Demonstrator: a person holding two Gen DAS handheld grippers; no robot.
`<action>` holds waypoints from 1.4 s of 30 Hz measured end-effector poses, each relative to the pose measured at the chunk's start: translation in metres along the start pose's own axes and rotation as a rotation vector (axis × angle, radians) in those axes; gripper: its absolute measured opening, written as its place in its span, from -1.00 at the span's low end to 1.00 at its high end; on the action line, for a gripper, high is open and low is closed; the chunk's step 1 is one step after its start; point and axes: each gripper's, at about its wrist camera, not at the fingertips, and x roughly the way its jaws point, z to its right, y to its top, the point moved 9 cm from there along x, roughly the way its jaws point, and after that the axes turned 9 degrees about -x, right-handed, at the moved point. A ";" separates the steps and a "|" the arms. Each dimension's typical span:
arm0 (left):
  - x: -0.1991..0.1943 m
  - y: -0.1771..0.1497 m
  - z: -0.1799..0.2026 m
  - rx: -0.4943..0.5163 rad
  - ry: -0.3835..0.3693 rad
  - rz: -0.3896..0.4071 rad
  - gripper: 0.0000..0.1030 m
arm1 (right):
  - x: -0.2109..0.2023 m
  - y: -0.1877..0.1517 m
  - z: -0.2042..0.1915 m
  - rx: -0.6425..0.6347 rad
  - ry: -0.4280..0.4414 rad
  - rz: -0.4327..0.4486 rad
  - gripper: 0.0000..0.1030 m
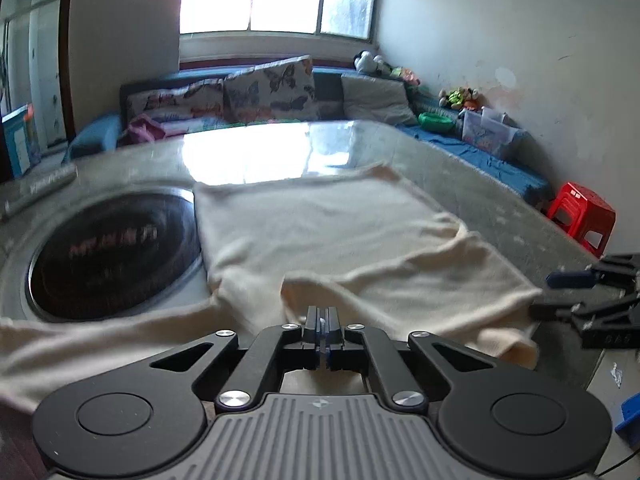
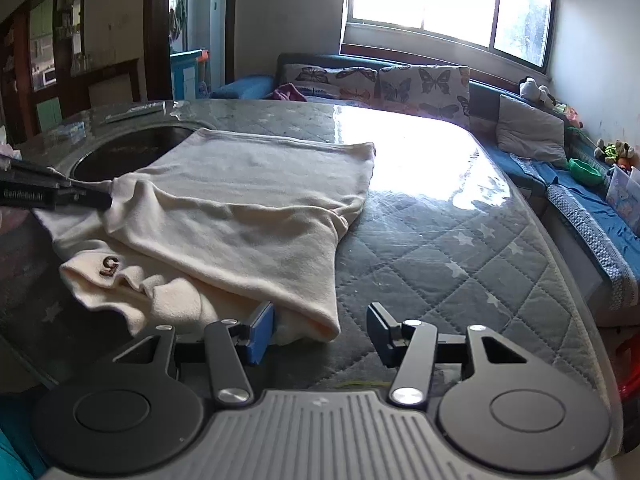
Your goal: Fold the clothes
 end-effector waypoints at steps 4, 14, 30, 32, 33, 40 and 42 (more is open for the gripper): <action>-0.011 0.027 0.015 0.021 -0.034 0.056 -0.97 | 0.007 0.003 -0.008 -0.019 0.003 0.011 0.01; -0.034 0.081 0.046 0.045 -0.121 0.163 -0.97 | 0.009 0.008 -0.005 -0.001 -0.027 0.057 0.03; -0.043 0.123 0.083 0.131 -0.173 0.243 -0.97 | 0.011 0.014 0.006 0.028 -0.086 0.084 0.04; -0.042 0.119 0.079 0.125 -0.171 0.235 -0.97 | 0.012 0.009 0.012 0.021 -0.110 0.069 0.04; -0.042 0.115 0.076 0.120 -0.168 0.228 -0.97 | 0.012 0.007 0.014 0.018 -0.116 0.060 0.04; -0.035 0.073 0.046 0.071 -0.148 0.137 -0.97 | 0.007 -0.008 0.029 0.006 -0.134 0.032 0.16; -0.033 0.056 0.036 0.055 -0.136 0.098 -0.97 | 0.006 -0.009 0.030 -0.003 -0.121 0.027 0.17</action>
